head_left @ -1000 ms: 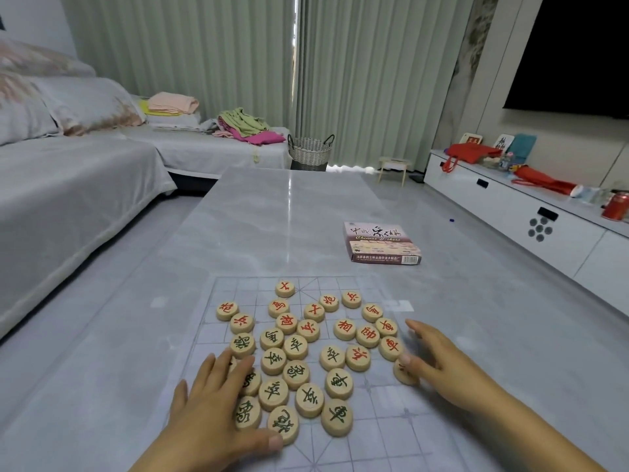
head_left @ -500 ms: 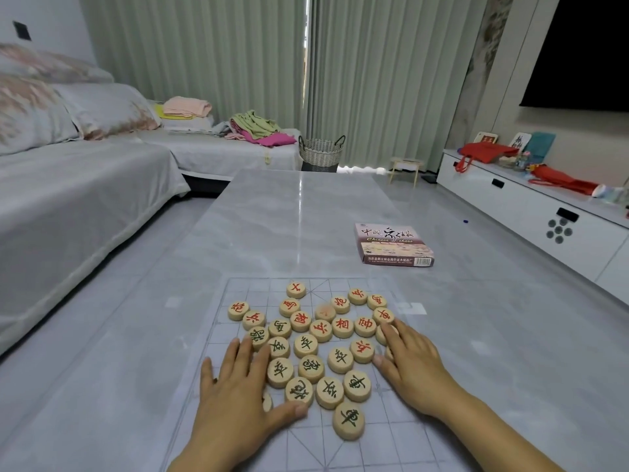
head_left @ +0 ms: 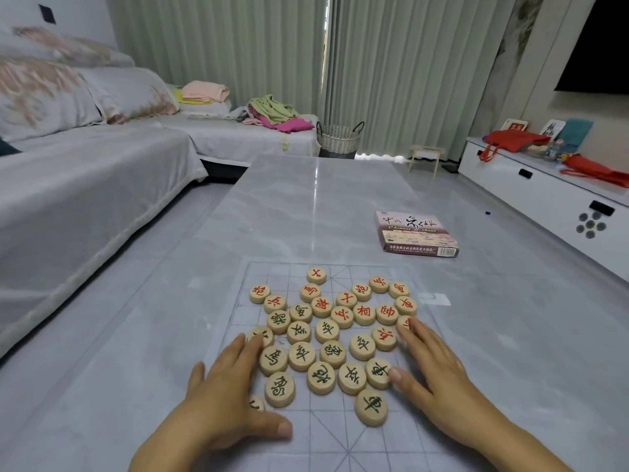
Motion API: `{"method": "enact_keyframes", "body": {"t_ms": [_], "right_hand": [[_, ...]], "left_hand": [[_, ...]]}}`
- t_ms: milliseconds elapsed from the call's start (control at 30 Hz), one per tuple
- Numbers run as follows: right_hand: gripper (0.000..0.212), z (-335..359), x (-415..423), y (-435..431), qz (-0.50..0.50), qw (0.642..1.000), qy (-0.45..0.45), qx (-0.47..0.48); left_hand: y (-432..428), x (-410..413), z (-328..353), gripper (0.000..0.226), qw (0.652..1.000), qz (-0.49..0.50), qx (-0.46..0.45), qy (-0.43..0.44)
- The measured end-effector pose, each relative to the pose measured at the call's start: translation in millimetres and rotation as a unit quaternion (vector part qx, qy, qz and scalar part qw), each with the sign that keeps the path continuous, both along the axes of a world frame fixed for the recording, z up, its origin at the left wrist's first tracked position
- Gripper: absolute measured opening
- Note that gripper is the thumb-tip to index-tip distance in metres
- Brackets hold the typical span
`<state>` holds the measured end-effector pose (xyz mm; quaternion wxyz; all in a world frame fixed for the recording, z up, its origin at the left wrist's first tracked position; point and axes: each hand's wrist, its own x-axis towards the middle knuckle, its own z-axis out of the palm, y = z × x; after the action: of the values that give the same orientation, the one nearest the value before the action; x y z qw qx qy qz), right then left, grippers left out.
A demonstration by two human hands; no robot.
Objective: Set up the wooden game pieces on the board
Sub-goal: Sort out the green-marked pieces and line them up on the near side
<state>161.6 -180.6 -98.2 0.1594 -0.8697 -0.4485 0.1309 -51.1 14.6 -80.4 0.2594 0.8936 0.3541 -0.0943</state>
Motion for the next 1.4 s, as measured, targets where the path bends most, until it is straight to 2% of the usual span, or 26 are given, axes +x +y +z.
{"method": "enact_keyframes", "body": {"t_ms": [133, 333, 567, 633, 733, 800, 900, 967, 1033, 1100, 1167, 1267, 1333, 1400], "right_hand": [[0.095, 4, -20, -1, 0.065, 0.997, -0.012, -0.041], [0.111, -4, -12, 15, 0.071, 0.994, -0.057, -0.065], [0.115, -7, 17, 35, 0.081, 0.994, -0.062, -0.049], [0.117, -8, 22, 39, 0.083, 0.994, -0.064, -0.045], [0.119, -10, 27, 43, 0.071, 0.994, -0.069, -0.038], [0.117, -12, 29, 44, 0.064, 0.995, -0.075, -0.014], [0.111, -14, 30, 42, 0.052, 0.995, -0.039, 0.073], [0.104, -13, 33, 38, 0.015, 0.985, 0.041, 0.168], [0.078, -12, 36, 36, -0.016, 0.968, 0.089, 0.233], [0.046, -13, 37, 37, -0.022, 0.961, 0.095, 0.260], [0.037, -14, 38, 38, -0.032, 0.958, 0.097, 0.269], [0.036, -14, 39, 36, -0.051, 0.949, 0.123, 0.287], [0.036, -13, 39, 35, -0.058, 0.946, 0.134, 0.291], [0.036, -14, 38, 33, -0.071, 0.939, 0.152, 0.300]], "left_hand": [[-12, 15, -15, 0.150, 0.996, 0.001, 0.085, -0.040], [-16, 39, -30, 0.143, 0.986, 0.037, 0.127, -0.105], [-12, 66, -32, 0.142, 0.980, 0.065, 0.157, -0.103], [-10, 73, -30, 0.134, 0.982, 0.068, 0.150, -0.095], [-2, 82, -27, 0.108, 0.985, 0.067, 0.132, -0.089], [1, 86, -26, 0.103, 0.984, 0.068, 0.127, -0.107], [3, 85, -31, 0.109, 0.976, 0.079, 0.102, -0.175], [3, 79, -29, 0.098, 0.955, 0.112, 0.029, -0.274], [5, 71, -24, 0.066, 0.908, 0.174, -0.079, -0.373], [4, 60, -18, 0.054, 0.880, 0.211, -0.133, -0.405], [6, 49, -20, 0.054, 0.890, 0.221, -0.119, -0.381], [0, 30, -21, 0.055, 0.924, 0.229, -0.036, -0.303], [-9, 21, -18, 0.060, 0.959, 0.189, 0.049, -0.207], [-16, 18, -13, 0.061, 0.975, 0.129, 0.121, -0.134]]}}
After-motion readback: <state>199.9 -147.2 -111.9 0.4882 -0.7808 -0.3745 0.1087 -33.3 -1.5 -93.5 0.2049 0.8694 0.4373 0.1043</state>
